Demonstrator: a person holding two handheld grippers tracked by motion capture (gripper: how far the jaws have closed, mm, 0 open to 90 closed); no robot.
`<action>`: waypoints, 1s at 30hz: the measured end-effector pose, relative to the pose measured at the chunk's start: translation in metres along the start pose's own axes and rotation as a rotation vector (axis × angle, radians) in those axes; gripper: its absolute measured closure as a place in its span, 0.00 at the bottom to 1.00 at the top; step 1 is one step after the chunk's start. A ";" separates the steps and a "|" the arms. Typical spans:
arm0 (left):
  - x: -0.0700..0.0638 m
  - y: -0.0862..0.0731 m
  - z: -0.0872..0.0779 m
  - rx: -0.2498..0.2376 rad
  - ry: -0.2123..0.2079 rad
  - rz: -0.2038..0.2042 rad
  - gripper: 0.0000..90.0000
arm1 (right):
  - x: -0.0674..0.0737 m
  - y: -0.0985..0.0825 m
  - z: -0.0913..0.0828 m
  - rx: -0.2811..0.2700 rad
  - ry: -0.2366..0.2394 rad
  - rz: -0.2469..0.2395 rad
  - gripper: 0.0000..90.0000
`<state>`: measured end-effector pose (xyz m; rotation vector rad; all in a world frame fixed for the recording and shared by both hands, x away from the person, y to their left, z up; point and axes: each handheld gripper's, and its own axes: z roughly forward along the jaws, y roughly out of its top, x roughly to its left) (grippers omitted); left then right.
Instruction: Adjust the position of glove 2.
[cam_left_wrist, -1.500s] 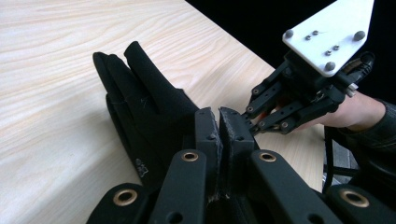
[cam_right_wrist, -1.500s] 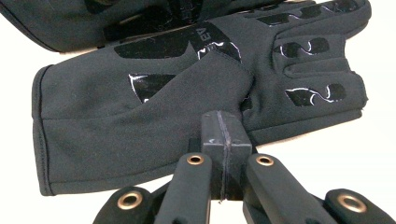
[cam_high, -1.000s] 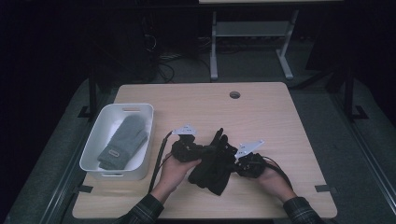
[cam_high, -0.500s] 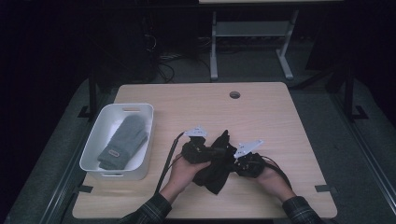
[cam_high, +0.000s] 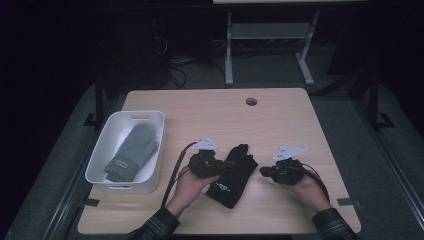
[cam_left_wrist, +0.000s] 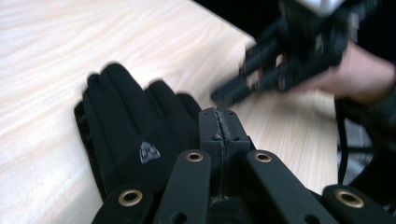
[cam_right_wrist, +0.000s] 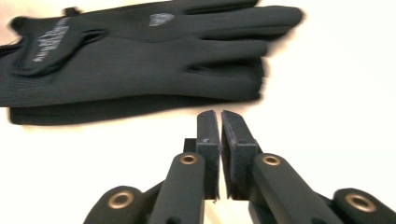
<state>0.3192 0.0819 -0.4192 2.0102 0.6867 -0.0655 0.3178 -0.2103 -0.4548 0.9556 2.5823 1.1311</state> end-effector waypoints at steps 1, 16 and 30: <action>0.000 0.000 0.000 0.000 0.000 0.000 0.99 | -0.003 -0.001 -0.002 -0.005 -0.012 0.007 0.85; -0.025 -0.019 0.045 0.182 -0.051 0.057 0.99 | -0.023 -0.014 0.003 -0.006 -0.155 0.064 0.39; -0.013 -0.026 0.028 0.277 0.023 0.088 0.99 | -0.028 -0.016 0.007 0.028 -0.172 0.087 0.30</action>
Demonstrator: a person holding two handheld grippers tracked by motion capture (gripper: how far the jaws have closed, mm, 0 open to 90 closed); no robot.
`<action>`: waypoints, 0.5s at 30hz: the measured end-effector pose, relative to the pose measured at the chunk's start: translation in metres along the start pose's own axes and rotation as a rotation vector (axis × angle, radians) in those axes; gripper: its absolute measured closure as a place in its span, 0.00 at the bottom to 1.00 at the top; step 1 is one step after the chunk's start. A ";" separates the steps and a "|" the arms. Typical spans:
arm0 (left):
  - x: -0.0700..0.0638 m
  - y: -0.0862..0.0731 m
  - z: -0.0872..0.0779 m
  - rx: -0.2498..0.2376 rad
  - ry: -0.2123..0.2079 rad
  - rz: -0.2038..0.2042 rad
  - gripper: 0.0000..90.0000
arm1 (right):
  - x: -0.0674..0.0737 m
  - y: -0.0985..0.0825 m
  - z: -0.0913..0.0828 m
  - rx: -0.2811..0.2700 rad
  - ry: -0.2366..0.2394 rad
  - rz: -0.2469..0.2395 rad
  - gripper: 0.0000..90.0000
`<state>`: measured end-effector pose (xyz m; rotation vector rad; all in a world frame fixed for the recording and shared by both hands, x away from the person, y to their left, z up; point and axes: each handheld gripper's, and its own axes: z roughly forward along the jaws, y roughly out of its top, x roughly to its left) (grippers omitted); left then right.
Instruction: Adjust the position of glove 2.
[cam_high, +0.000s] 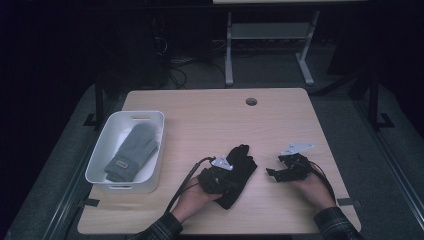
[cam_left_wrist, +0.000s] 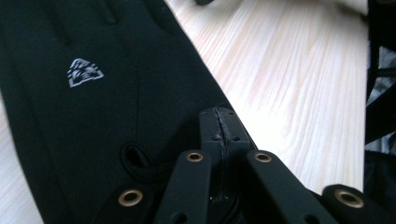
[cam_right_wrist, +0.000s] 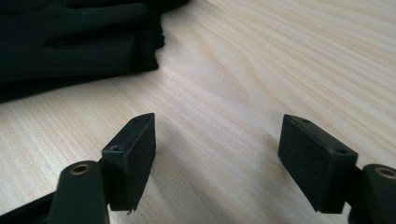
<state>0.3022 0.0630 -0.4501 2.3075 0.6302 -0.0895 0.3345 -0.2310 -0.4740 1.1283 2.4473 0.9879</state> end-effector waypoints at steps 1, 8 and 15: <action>0.001 -0.001 -0.002 0.010 0.015 0.010 0.99 | 0.000 0.000 0.000 0.000 0.000 0.000 0.30; 0.014 -0.012 -0.021 0.041 0.068 0.010 0.99 | 0.000 -0.001 0.000 -0.004 -0.002 -0.005 0.28; 0.022 -0.025 -0.038 0.045 0.100 -0.006 0.99 | 0.000 -0.001 0.002 -0.010 0.001 -0.009 0.23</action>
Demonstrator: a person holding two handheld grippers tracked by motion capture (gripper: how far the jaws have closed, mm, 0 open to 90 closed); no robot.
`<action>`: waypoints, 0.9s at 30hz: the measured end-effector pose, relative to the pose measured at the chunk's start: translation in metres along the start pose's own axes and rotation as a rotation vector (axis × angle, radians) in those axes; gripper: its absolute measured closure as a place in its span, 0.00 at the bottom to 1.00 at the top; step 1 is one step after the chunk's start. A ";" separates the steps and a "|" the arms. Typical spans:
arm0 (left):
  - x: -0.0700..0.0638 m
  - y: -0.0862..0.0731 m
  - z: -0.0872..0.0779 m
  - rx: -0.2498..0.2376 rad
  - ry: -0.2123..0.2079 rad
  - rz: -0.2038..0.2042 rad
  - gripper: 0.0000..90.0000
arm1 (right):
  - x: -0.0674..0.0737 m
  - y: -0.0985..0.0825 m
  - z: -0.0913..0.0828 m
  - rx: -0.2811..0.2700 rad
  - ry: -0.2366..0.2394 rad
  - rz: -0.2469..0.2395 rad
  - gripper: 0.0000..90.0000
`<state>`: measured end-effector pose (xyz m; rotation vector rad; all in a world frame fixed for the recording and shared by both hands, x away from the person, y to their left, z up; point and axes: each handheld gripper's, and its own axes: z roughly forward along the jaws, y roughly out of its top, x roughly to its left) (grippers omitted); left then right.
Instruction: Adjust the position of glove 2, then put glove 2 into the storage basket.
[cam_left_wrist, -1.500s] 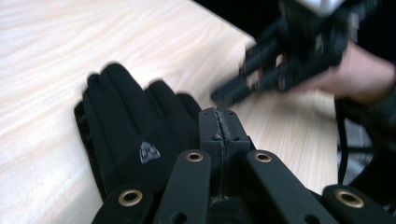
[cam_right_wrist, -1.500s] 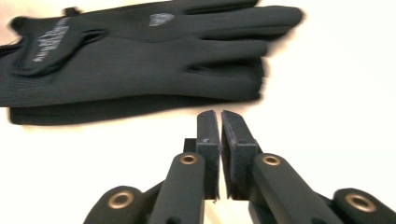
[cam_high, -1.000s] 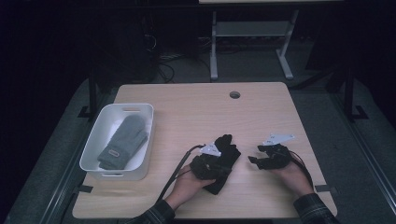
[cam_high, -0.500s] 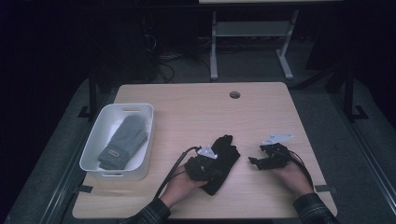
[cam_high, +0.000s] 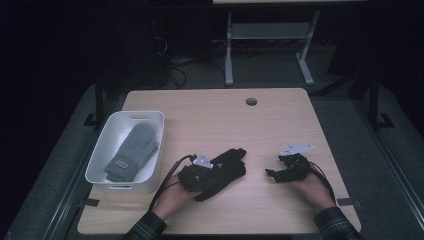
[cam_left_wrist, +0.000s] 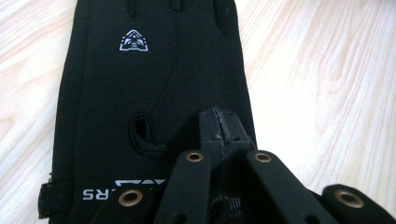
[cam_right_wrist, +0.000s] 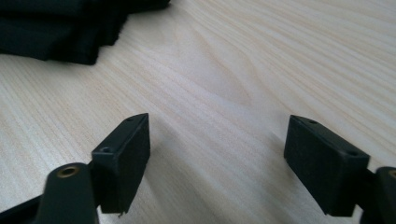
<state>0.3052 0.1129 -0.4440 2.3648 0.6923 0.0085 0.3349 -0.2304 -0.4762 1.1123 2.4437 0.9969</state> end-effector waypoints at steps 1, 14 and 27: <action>0.001 0.000 -0.001 0.005 0.000 0.008 0.99 | 0.000 0.000 0.000 -0.003 0.001 0.004 0.23; 0.009 0.013 -0.011 -0.033 0.058 0.051 0.58 | 0.002 -0.005 0.002 -0.039 0.004 0.006 0.18; 0.027 0.026 0.009 -0.038 0.065 0.044 0.14 | 0.003 -0.005 0.003 -0.052 0.005 0.001 0.16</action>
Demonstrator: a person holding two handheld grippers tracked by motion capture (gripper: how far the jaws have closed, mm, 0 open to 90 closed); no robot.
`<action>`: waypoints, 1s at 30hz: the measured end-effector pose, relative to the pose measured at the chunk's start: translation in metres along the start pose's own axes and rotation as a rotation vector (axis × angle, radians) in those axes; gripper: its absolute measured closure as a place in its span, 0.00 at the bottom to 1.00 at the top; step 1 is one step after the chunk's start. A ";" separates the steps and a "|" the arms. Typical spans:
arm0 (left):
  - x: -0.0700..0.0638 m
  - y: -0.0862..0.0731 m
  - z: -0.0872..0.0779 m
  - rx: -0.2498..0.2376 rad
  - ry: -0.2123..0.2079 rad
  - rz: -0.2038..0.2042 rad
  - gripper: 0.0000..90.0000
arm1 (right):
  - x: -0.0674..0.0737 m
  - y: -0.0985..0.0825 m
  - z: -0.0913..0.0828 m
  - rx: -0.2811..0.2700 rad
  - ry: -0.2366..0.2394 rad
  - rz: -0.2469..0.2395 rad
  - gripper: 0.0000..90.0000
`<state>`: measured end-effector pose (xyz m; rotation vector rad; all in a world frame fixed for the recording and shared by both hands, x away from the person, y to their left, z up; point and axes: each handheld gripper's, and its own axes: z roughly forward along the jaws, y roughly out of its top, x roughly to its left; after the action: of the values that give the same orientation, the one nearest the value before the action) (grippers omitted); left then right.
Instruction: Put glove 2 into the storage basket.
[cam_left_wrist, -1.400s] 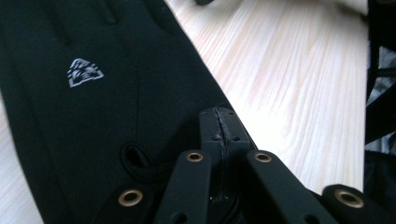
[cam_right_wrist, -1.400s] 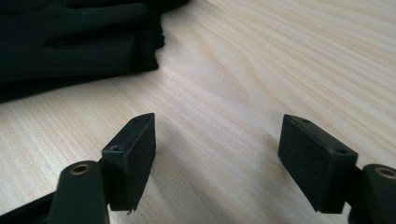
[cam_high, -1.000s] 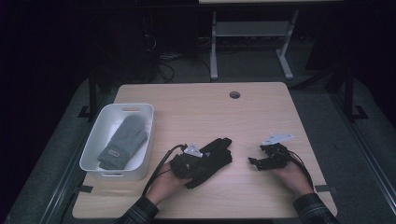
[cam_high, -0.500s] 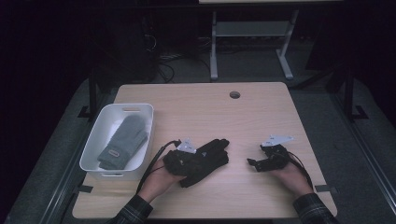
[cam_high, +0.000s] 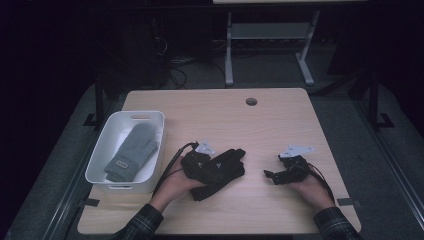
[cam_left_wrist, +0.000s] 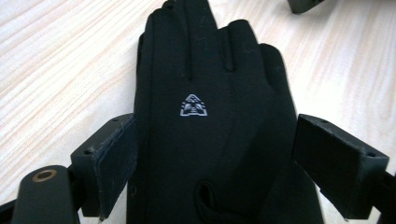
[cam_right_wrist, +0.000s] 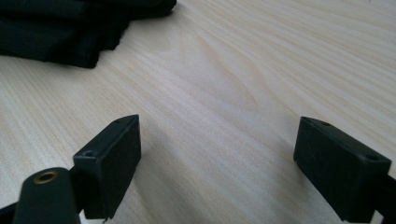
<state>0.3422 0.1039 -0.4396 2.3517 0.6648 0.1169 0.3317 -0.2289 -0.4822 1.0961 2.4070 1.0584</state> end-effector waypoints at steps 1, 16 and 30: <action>0.001 -0.001 0.002 0.002 0.005 0.000 0.14 | 0.000 0.000 0.000 0.000 0.000 -0.001 0.16; 0.003 -0.005 0.021 0.062 0.008 0.026 0.14 | 0.001 0.000 0.000 0.002 0.005 -0.005 0.16; -0.001 -0.007 0.017 0.045 -0.046 0.081 0.50 | 0.002 0.000 0.000 0.001 0.011 -0.011 0.16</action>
<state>0.3429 0.0981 -0.4572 2.4177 0.5554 0.0841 0.3309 -0.2274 -0.4822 1.0789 2.4198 1.0619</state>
